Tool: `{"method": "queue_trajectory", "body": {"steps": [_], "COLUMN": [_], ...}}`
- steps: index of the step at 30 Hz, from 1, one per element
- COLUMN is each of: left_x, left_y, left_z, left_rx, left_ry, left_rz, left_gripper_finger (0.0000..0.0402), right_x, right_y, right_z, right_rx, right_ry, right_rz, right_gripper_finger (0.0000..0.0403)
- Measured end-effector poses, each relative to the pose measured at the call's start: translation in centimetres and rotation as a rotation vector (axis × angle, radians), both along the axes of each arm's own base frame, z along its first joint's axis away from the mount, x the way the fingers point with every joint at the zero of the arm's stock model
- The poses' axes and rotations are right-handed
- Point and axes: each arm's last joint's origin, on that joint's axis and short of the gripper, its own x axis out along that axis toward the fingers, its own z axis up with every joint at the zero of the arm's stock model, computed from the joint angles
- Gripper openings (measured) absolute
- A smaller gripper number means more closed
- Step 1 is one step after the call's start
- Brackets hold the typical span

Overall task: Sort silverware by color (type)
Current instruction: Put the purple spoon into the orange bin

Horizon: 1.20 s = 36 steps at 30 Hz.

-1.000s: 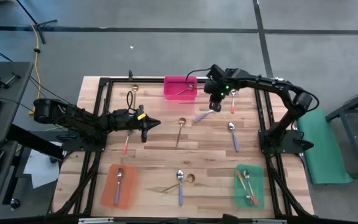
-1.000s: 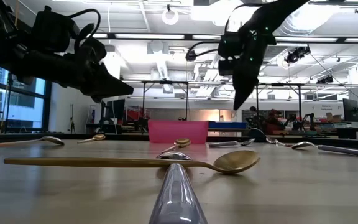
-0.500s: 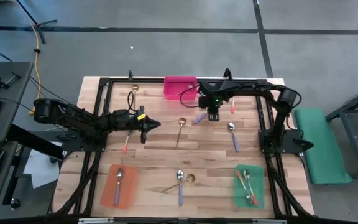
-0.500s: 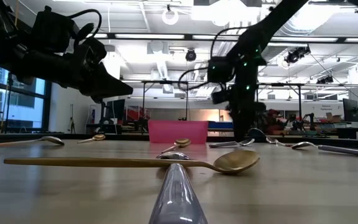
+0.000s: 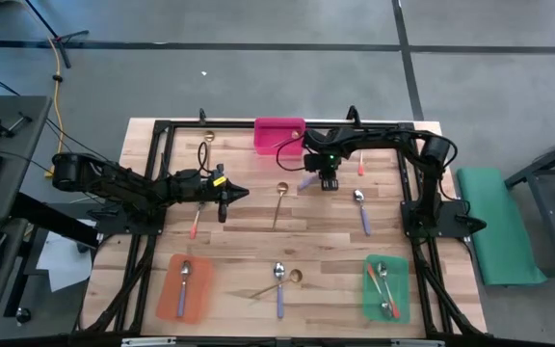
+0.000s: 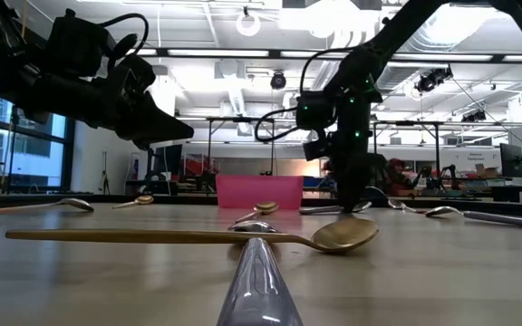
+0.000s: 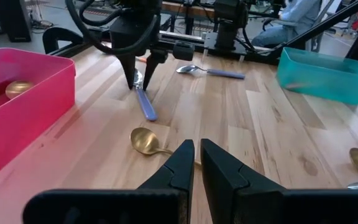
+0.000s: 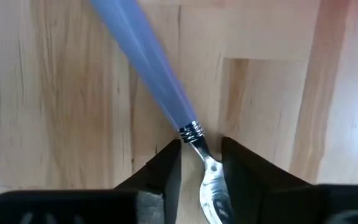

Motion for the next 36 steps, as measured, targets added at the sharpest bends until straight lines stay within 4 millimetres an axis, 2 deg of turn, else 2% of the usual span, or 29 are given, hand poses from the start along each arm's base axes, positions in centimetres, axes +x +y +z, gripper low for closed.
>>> {"method": "queue_trajectory", "body": {"steps": [4, 7, 17, 25, 30, 36], "left_x": [0.0, 0.0, 0.0, 0.0, 0.0, 0.0], "left_y": [0.0, 0.0, 0.0, 0.0, 0.0, 0.0], "left_z": [0.0, 0.0, 0.0, 0.0, 0.0, 0.0], "left_rx": [0.0, 0.0, 0.001, 0.001, 0.002, 0.001], "left_ry": [0.0, 0.0, 0.001, 0.001, 0.001, 0.002], "left_rz": [0.0, 0.0, 0.0, 0.001, 0.001, 0.001], "left_gripper_finger": [0.0019, 0.0019, 0.0019, 0.0019, 0.0019, 0.0019], "right_x": [0.1, -0.1, 0.3, 0.8, 0.9, 0.9], "right_y": [0.1, 0.1, 0.1, 0.0, 0.0, -0.1], "right_z": [0.0, 0.1, 0.3, 0.4, 0.0, -1.0], "right_rx": [0.024, 0.029, 0.026, 0.029, 0.039, 0.047], "right_ry": [-0.008, -0.002, -0.052, -0.113, -0.1, -0.068], "right_rz": [-0.102, -0.14, -0.185, -0.162, -0.164, -0.167], "right_gripper_finger": [0.0069, 0.0068, 0.0133, 0.0139, 0.0121, 0.0074]}}
